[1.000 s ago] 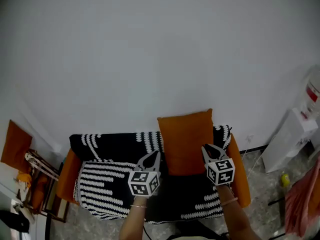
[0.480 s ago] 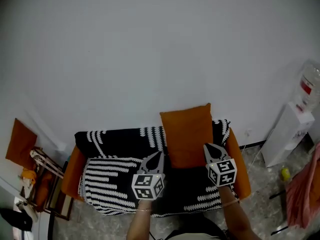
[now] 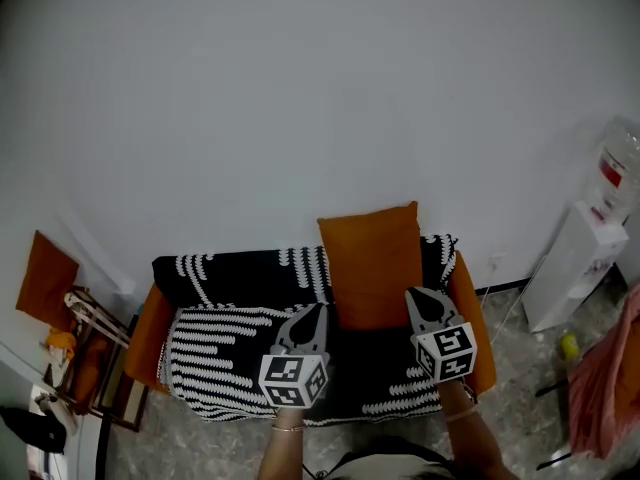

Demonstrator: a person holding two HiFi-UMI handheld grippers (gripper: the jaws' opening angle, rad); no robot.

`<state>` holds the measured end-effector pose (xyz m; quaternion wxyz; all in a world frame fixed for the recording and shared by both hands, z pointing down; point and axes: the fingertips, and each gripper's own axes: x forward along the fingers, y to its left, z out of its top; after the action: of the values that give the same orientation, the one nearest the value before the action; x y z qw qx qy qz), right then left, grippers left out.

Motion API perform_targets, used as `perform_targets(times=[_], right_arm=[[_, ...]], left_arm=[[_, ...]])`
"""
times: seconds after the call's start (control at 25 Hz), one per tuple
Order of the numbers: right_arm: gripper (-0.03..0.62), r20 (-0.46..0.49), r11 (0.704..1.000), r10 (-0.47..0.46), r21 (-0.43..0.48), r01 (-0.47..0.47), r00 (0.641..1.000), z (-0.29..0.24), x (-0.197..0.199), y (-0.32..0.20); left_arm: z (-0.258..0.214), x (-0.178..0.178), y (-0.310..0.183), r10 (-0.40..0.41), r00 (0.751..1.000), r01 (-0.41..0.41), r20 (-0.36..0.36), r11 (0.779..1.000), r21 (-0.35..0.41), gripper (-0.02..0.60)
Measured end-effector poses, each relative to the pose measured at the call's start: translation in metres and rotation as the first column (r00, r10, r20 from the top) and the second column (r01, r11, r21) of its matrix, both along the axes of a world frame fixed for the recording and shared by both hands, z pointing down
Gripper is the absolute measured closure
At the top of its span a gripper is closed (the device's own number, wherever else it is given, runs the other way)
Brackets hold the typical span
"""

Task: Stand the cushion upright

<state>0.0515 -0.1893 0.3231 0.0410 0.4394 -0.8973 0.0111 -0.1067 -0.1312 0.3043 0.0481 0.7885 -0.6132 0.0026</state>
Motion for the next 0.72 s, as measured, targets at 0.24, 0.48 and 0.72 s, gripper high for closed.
perform_targets(times=[0.24,0.48,0.72], right_arm=[[0.585,-0.024,1.000,-0.018,0.024,0.018,1.000,-0.015,0.021,0.014],[0.585,-0.069,0.998,-0.043,0.046,0.047,0.997,-0.023,0.035,0.022],[0.585,-0.071,0.996,-0.048,0.067,0.053,0.996,-0.035,0.049,0.029]], left_arm=[[-0.006,0.028,0.011,-0.010,1.000,0.010,0.008,1.000,-0.004,0.563],[-0.016,0.056,0.015,-0.010,1.000,0.010,0.002,1.000,0.007,0.563],[-0.024,0.076,0.017,0.001,1.000,-0.001,0.018,1.000,0.019,0.563]])
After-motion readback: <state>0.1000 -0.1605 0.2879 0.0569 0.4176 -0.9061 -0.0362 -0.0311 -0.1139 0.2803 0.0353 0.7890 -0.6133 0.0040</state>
